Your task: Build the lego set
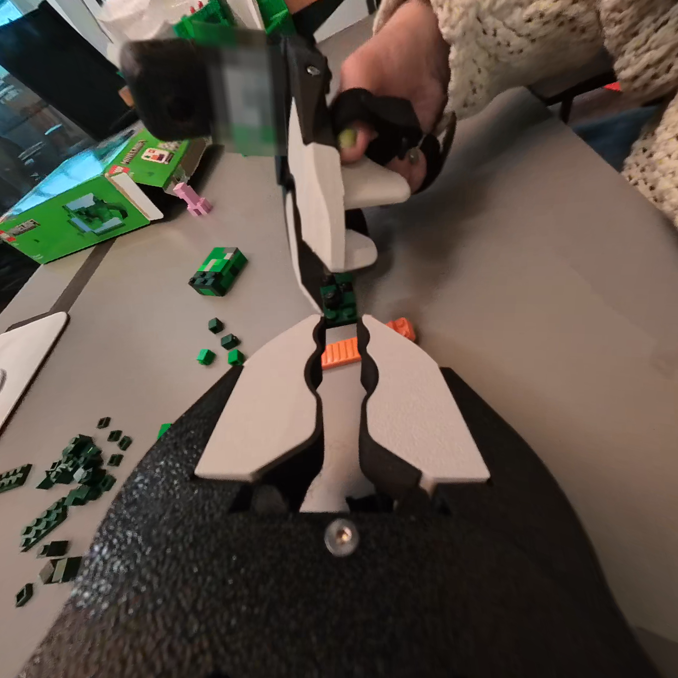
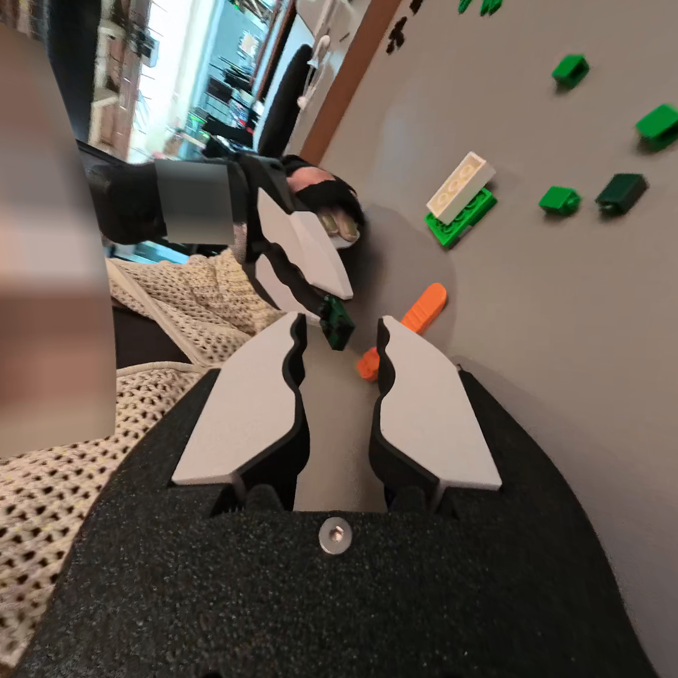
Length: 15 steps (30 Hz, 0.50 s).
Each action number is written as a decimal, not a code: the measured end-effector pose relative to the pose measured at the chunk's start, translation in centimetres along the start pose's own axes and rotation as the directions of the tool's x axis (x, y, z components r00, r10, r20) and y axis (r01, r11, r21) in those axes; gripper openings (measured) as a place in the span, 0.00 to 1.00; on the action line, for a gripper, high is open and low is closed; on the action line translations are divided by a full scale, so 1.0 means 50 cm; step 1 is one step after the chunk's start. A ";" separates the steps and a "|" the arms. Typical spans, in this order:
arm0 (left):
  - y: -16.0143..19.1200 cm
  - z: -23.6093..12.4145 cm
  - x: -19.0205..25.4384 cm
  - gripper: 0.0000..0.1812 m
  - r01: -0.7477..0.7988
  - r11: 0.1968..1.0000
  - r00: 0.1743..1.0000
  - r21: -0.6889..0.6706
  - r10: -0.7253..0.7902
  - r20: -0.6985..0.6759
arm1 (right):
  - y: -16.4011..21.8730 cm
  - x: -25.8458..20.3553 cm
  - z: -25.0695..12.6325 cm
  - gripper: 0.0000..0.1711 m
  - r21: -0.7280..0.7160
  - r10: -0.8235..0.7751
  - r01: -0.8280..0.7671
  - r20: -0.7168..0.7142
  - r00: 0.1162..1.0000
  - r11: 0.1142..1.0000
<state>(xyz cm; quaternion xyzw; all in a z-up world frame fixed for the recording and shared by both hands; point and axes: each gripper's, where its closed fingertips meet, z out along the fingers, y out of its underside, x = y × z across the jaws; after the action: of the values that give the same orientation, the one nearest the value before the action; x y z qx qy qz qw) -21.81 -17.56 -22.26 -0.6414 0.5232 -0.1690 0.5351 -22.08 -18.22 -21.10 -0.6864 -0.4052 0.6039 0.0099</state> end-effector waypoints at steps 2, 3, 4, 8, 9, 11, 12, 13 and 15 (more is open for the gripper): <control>-0.001 -0.001 -0.002 0.09 0.007 1.000 1.000 0.003 -0.007 0.005 | -0.002 -0.009 0.011 0.21 0.026 0.030 -0.031 0.040 0.999 0.999; -0.001 0.000 -0.002 0.09 0.006 1.000 1.000 0.001 -0.006 0.006 | -0.003 -0.011 0.016 0.21 0.034 0.035 -0.036 0.048 0.998 0.999; 0.000 0.000 -0.002 0.09 0.004 1.000 1.000 0.000 -0.004 0.006 | -0.003 -0.013 0.021 0.20 0.037 0.042 -0.044 0.057 0.998 0.998; 0.000 0.000 -0.002 0.09 0.007 1.000 1.000 -0.002 -0.007 0.007 | -0.006 -0.015 0.030 0.17 0.049 0.064 -0.068 0.082 0.995 0.996; 0.000 0.000 -0.002 0.09 0.009 1.000 1.000 -0.003 -0.009 0.008 | -0.008 -0.013 0.030 0.17 0.055 0.064 -0.069 0.080 0.995 0.996; 0.000 0.001 -0.003 0.09 0.010 1.000 1.000 -0.005 -0.010 0.009 | -0.010 -0.011 0.028 0.15 0.061 0.071 -0.076 0.083 0.994 0.995; 0.001 0.001 -0.003 0.09 0.009 1.000 1.000 -0.007 -0.009 0.009 | -0.010 -0.010 0.028 0.14 0.062 0.074 -0.079 0.083 0.994 0.995; 0.000 0.001 -0.002 0.09 0.009 1.000 1.000 -0.007 -0.009 0.009 | -0.009 -0.009 0.028 0.12 0.062 0.075 -0.081 0.081 0.994 0.995; 0.000 0.001 -0.002 0.09 0.010 1.000 1.000 -0.006 -0.010 0.008 | -0.010 -0.008 0.028 0.10 0.067 0.072 -0.077 0.079 0.994 0.995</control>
<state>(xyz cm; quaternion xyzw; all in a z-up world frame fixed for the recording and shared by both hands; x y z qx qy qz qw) -21.80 -17.46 -22.23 -0.6461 0.5185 -0.1675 0.5345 -23.51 -18.79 -20.93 -0.6768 -0.3581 0.6432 -0.0042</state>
